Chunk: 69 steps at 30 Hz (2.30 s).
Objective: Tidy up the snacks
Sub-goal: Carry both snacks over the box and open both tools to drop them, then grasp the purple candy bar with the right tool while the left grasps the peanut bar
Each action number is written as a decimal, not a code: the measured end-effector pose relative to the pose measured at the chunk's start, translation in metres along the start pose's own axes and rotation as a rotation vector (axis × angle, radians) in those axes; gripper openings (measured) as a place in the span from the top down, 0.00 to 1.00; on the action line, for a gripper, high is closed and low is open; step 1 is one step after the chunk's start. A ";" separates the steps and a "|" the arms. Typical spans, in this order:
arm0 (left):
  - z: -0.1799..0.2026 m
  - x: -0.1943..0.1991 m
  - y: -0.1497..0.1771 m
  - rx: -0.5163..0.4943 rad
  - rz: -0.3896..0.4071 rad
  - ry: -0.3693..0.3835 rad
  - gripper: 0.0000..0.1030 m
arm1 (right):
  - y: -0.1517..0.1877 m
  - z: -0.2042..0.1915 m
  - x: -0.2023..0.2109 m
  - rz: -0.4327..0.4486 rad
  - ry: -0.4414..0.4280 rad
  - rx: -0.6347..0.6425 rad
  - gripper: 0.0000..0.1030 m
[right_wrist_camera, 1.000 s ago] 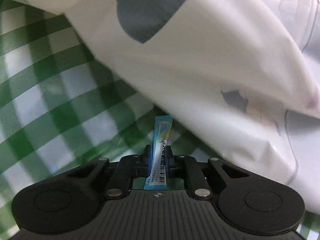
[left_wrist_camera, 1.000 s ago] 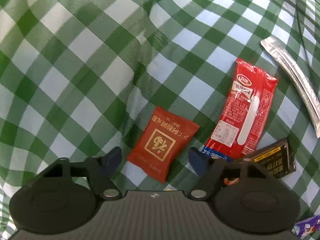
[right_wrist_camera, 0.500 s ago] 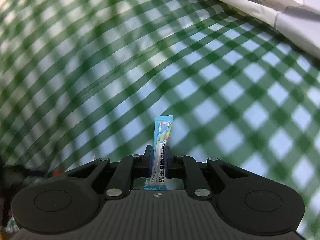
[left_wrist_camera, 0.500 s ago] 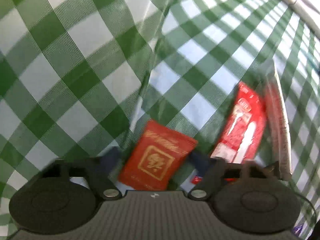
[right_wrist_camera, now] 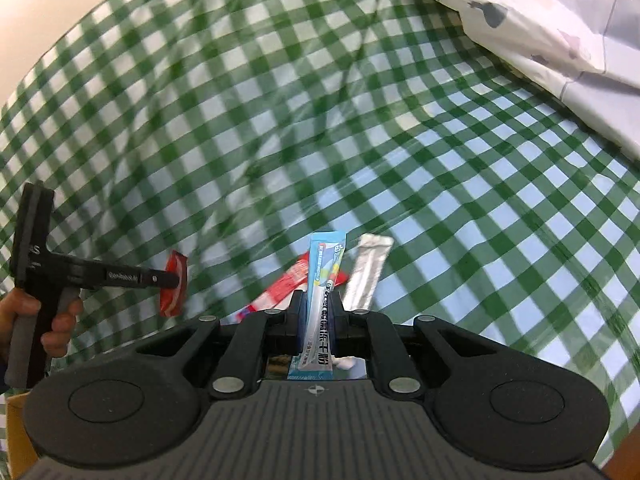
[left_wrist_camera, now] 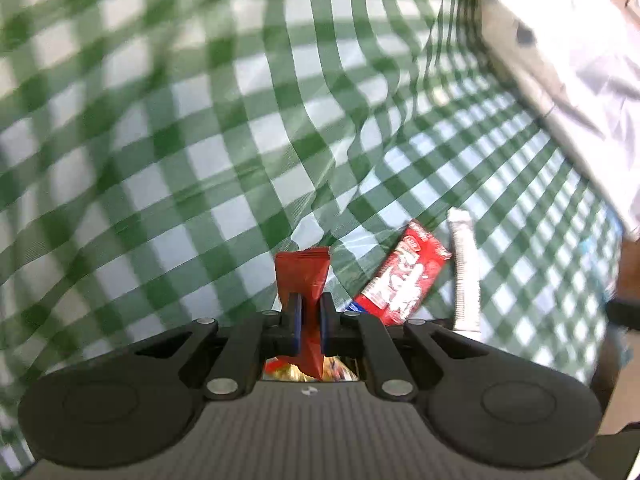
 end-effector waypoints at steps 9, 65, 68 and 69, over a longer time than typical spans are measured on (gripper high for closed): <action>0.006 0.163 0.095 0.149 0.139 0.114 0.92 | 0.051 -0.121 0.076 -0.023 -0.074 0.129 0.89; -0.001 0.281 0.196 0.553 -0.188 -0.136 0.00 | 0.101 -0.209 0.167 -0.220 -0.123 0.043 0.12; 0.005 0.249 0.181 0.560 -0.216 -0.119 0.00 | 0.106 -0.189 0.153 -0.228 -0.073 0.029 0.12; 0.007 0.235 0.175 0.570 -0.232 -0.116 0.00 | 0.108 -0.180 0.147 -0.230 -0.052 0.028 0.11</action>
Point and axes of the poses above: each gripper's, at about its wrist camera, not at the fingertips, and x roughly against the way its jaws point, z to its right, y to its underside, the point moved 3 cm from there along -x, roughly the way its jaws point, and after that the axes turned 4 degrees about -z, right-handed, at the moved point
